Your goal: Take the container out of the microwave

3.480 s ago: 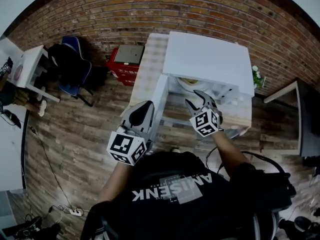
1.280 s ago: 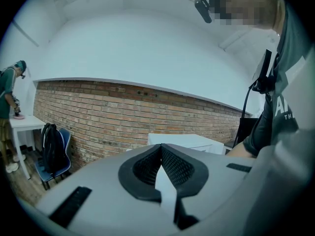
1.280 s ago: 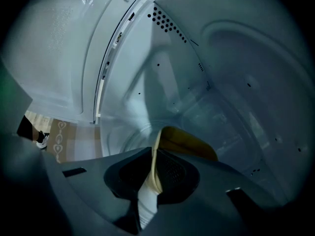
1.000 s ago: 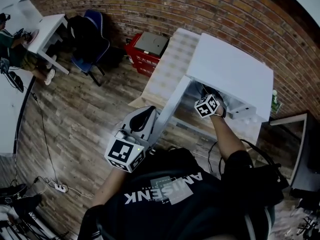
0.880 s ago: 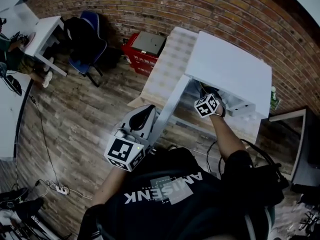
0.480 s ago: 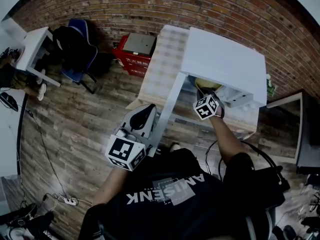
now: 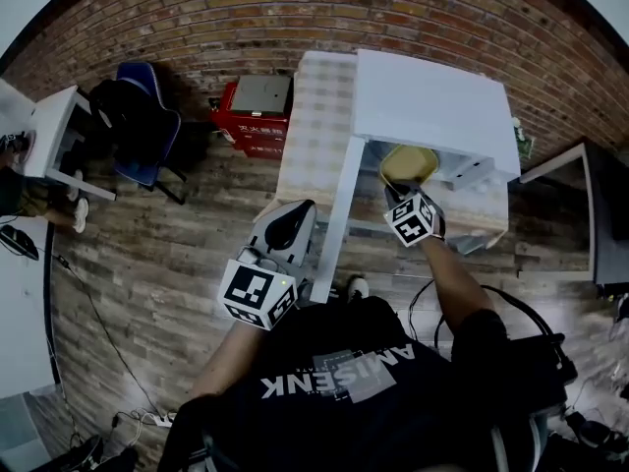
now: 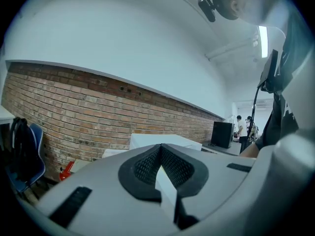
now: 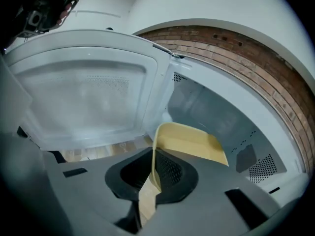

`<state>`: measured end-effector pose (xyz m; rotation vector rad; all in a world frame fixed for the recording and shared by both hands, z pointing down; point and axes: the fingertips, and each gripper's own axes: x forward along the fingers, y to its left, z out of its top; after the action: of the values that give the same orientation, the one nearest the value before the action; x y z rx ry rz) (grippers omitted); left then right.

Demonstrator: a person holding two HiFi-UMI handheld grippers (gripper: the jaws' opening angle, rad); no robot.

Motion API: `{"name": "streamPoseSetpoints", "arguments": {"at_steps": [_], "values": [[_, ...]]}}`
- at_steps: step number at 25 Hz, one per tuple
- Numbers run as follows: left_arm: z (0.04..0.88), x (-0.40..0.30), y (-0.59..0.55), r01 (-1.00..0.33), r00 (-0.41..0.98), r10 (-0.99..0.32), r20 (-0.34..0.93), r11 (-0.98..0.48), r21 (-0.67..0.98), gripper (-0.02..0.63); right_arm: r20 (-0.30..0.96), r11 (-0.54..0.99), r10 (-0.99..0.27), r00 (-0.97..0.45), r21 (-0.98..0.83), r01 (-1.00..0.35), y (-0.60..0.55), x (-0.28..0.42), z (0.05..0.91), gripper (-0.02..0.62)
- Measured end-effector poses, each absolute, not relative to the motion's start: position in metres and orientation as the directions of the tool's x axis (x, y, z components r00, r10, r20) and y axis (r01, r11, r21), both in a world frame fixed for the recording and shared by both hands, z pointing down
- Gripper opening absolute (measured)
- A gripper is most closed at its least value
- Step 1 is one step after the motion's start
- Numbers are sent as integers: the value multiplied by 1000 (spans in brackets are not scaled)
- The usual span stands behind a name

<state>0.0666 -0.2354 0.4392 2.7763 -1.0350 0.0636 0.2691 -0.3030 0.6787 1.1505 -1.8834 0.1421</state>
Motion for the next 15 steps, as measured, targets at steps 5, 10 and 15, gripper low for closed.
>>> {"name": "streamPoseSetpoints", "arguments": {"at_steps": [5, 10, 15], "values": [[432, 54, -240, -615, 787, -612, 74, -772, 161, 12, 737, 528, -661, -144, 320, -787, -277, 255, 664, 51], [430, 32, -250, -608, 792, -608, 58, -777, 164, 12, 742, 518, -653, -151, 292, -804, -257, 232, 652, 51], [433, 25, -264, -569, 820, -570, 52, -803, 177, 12, 729, 477, -672, -131, 290, -830, -239, 222, 629, 52]]}}
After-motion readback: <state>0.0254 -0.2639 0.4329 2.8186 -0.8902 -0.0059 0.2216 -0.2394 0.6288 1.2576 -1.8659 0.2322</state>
